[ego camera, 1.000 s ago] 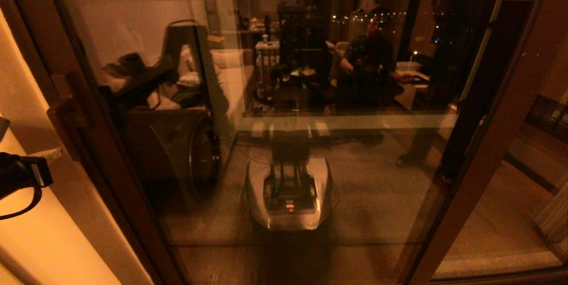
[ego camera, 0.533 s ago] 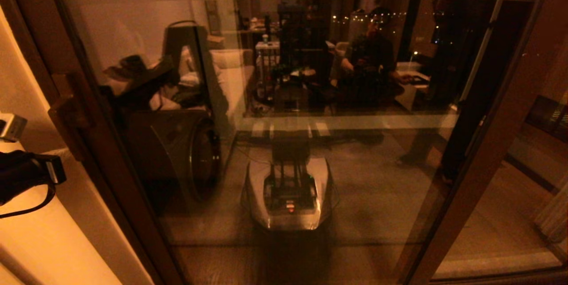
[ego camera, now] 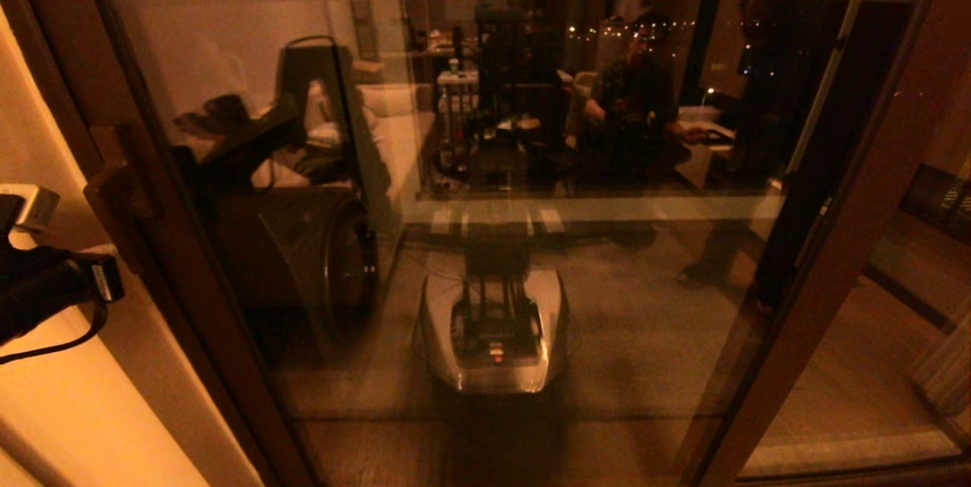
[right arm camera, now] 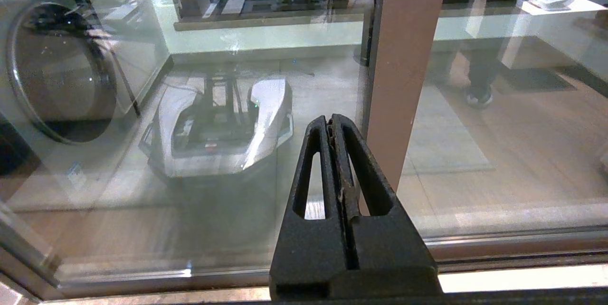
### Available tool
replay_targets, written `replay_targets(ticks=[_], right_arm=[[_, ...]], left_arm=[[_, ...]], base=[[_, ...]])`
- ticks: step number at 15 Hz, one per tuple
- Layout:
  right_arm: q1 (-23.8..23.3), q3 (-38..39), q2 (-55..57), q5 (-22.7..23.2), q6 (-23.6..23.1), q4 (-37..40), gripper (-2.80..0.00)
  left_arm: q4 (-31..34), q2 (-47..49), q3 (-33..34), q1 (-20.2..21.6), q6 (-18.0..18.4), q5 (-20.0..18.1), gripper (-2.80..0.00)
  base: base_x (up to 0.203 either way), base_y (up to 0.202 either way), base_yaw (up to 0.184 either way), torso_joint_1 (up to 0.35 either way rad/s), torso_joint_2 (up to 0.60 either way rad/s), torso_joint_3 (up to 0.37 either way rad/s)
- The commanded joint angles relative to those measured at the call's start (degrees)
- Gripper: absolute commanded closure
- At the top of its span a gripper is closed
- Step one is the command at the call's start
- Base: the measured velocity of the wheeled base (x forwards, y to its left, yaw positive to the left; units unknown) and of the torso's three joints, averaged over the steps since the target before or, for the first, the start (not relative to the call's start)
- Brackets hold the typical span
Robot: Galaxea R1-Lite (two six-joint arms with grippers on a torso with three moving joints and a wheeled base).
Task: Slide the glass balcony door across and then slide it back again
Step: Close the slid door
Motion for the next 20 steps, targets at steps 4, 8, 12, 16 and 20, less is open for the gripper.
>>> replay_targets(ticks=[4,8,12,16,20], right_arm=[[0.01,0.00,0.09,0.01,-0.04,0.02,0.00],[0.01,0.00,0.09,0.01,-0.04,-0.03,0.00],[0.01,0.00,0.09,0.01,-0.04,0.02,0.00],[0.01,0.00,0.09,0.01,-0.04,-0.06,0.00],[0.01,0.00,0.09,0.01,-0.04,0.02,0.00]], left_arm=[[0.05,-2.79,-0.16,-2.44,-0.28,-0.06,0.00],[0.06,-3.30,0.10,-3.24,-0.33,0.49,0.00],[0.06,-3.70,-0.34,-3.75,-0.33,1.28,0.00],[1.14,-6.20,-0.24,-5.60,-0.59,1.43,0.00],[2.07,-7.71,-0.51,-7.17,-1.38,1.63,0.00]], base=[[0.000,0.000,0.000,0.000,0.00,0.000],[0.000,0.000,0.000,0.000,0.00,0.000],[0.000,0.000,0.000,0.000,0.00,0.000],[0.000,0.000,0.000,0.000,0.00,0.000],[0.000,0.000,0.000,0.000,0.00,0.000]])
